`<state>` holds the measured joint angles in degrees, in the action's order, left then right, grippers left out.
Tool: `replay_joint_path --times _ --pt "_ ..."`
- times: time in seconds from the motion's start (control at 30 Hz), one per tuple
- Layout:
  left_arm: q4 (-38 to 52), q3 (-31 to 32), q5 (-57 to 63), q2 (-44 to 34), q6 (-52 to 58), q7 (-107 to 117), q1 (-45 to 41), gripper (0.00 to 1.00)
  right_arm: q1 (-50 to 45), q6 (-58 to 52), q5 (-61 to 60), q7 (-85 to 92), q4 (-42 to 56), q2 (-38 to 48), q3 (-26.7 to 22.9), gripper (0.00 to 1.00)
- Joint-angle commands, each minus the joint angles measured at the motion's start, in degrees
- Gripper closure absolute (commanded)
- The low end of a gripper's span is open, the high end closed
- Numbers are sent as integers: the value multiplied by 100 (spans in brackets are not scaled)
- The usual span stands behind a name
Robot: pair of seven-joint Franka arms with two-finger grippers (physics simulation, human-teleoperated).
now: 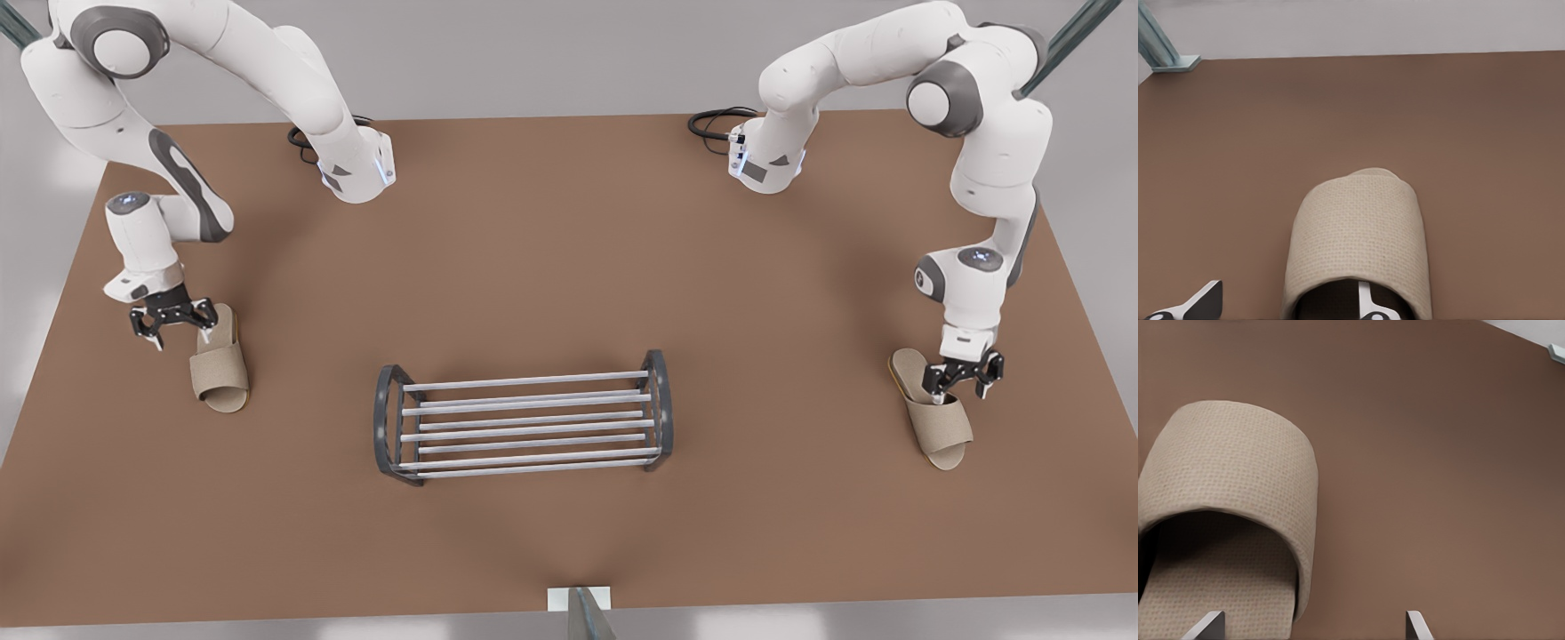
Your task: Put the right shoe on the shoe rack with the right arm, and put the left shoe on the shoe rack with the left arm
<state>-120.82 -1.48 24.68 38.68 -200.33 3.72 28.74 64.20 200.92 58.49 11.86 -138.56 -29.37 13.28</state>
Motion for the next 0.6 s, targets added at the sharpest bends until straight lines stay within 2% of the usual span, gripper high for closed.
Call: replay_joint_path --times 0.0,0.17,0.23,0.27,0.33,0.37,0.5,0.57 --pt "58 7 2 61 3 -11 0 1 5 0 13 167 -4 -16 34 0" --pt "102 7 2 149 3 -11 0 1 5 0 22 176 40 -95 34 0" --pt "102 7 -7 149 3 -11 0 7 181 0 22 413 101 -236 34 0" --pt "102 7 -7 140 3 -11 0 13 181 0 31 413 101 -245 34 0" --pt "102 7 2 114 3 -11 0 42 190 0 40 413 101 -254 34 0" --pt "102 -1 2 96 3 -11 0 49 207 0 40 483 101 -262 34 0" --pt "111 -1 -51 79 3 -11 9 69 400 0 48 765 145 -429 34 0" --pt "120 -1 -104 87 3 -11 9 74 436 0 48 809 145 -447 34 0"
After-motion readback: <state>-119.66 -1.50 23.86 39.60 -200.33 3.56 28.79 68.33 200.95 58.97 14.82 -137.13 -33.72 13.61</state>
